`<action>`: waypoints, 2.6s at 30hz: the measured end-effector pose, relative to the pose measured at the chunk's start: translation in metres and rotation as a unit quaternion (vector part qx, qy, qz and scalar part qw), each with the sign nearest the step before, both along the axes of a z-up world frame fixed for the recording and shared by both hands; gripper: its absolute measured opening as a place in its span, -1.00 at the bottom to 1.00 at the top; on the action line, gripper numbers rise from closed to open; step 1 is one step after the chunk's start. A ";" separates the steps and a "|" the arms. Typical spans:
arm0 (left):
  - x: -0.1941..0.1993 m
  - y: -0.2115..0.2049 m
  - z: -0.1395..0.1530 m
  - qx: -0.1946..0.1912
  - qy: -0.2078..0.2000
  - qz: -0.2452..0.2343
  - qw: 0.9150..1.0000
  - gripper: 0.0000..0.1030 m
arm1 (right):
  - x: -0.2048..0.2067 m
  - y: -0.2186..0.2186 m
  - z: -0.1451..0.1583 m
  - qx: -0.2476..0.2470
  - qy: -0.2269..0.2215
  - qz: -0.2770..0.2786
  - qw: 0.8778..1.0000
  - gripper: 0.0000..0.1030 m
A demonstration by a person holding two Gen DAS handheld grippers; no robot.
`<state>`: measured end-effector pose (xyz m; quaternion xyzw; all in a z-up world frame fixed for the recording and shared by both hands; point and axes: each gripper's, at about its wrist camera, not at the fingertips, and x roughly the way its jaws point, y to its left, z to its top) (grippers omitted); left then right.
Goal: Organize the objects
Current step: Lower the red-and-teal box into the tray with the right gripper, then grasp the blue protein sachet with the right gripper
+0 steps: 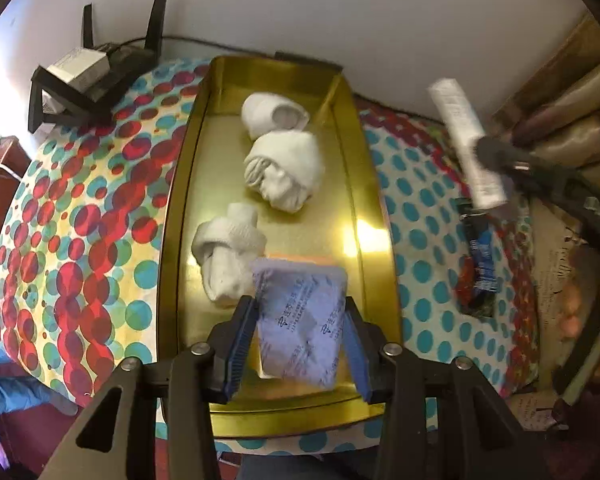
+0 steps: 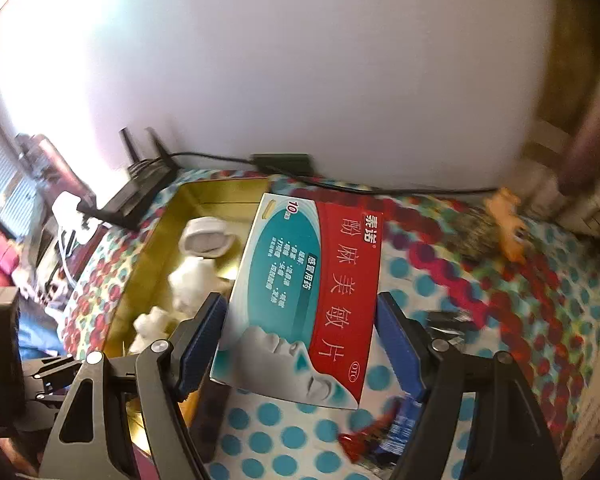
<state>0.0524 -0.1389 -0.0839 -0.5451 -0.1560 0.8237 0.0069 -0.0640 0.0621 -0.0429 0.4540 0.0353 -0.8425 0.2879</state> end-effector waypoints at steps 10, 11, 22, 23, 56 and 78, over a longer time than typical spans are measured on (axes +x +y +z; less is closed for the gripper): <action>0.023 -0.006 0.022 0.010 0.014 0.020 1.000 0.18 | 0.014 -0.097 -0.020 0.008 -0.012 0.129 0.992 0.41; 0.026 -0.009 0.022 0.010 0.014 0.029 0.999 0.18 | 0.015 -0.102 -0.022 0.011 -0.012 0.132 0.991 0.41; 0.042 -0.036 0.022 0.010 0.009 0.079 0.997 0.18 | 0.025 -0.140 -0.045 0.039 -0.016 0.158 0.987 0.41; 0.042 -0.036 0.022 0.009 0.007 0.079 0.997 0.18 | 0.026 -0.142 -0.046 0.039 -0.016 0.158 0.987 0.41; -0.012 0.012 0.053 -0.044 0.079 -0.007 0.996 0.18 | 0.000 0.054 -0.039 0.065 0.008 -0.095 0.993 0.76; -0.034 0.044 0.046 -0.091 0.063 -0.040 0.993 0.18 | -0.022 0.084 -0.089 0.100 -0.055 -0.130 0.985 0.37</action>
